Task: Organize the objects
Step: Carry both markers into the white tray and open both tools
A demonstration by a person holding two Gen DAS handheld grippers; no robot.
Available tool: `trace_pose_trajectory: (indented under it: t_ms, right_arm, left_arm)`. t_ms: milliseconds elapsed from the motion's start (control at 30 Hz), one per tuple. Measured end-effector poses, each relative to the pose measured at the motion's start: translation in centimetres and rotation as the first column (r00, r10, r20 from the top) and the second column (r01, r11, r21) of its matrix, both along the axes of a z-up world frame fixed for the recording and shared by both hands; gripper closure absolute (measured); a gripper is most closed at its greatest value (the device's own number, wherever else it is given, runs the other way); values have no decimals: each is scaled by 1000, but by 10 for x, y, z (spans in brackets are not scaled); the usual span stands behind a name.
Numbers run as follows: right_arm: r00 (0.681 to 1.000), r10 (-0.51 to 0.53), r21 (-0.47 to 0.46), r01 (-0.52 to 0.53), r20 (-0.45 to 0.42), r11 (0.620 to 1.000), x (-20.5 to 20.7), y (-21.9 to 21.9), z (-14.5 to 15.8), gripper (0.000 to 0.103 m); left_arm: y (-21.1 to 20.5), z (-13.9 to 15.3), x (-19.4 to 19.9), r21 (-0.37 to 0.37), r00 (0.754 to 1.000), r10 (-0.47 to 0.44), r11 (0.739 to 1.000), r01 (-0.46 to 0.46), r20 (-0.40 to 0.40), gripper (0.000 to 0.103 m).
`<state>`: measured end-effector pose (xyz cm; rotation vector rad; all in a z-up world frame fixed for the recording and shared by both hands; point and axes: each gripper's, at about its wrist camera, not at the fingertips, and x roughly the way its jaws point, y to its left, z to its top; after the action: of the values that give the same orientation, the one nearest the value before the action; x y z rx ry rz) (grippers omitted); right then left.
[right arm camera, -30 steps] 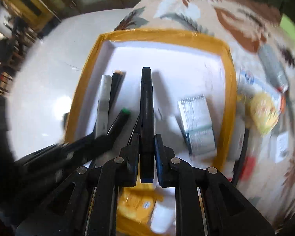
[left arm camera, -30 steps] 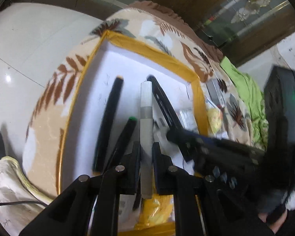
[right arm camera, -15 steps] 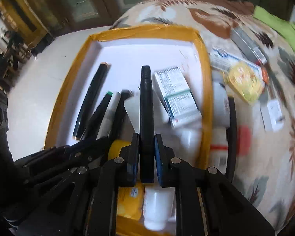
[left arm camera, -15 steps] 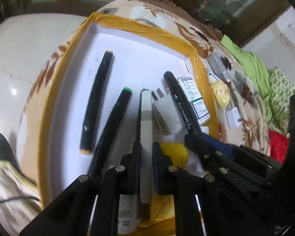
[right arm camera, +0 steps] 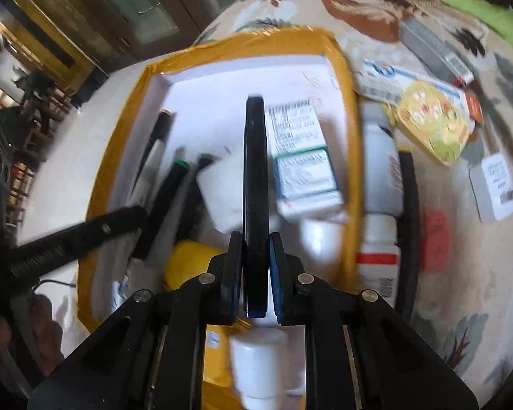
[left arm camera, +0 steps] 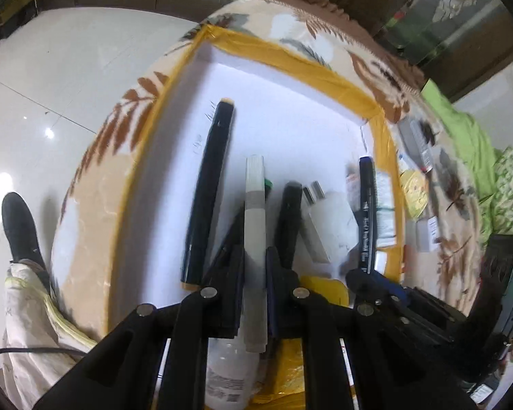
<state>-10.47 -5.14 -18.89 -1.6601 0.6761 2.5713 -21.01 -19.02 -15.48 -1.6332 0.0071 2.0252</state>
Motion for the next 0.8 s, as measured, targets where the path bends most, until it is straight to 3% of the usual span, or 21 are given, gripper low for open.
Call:
trace_pose_trajectory:
  t_ms: [267,533,567,600,633,700,800]
  right_arm:
    - [998,49,-121,-54,-44,991,3,21,-2,89]
    - [992,112,-108,-117,-53,987,-4,20,-1,88]
    - [992,116,-114,-121,-53,986,-6,21,-1,88]
    - [992,118,-120,-124,-52,985,-7,22,-2,88]
    - [992,115,-134,-121,-50,984,-9,23,-3,88]
    - [992,116,-169,-123,-52,978,-12,26,-4,87]
    - [991,114,-195,-125,-66,973,-14,29,-1,74]
  left_arm:
    - [35,-6,18,-78,998,-36,996,32,-52,93]
    - [22,-8,22,-25,999,23,999,-24,-35,90]
    - [23,-12,22,-9,999,36,999,-36,-13,84]
    - [19,-15,21,3,999,51,999,-51,9,69]
    - [17,-17,21,17,998,62,998,-62,24,63]
    - [12,-15,25,69,997,64,995,-66,34,30]
    - [0,-13,28,130,992,108,985,-116,70,27]
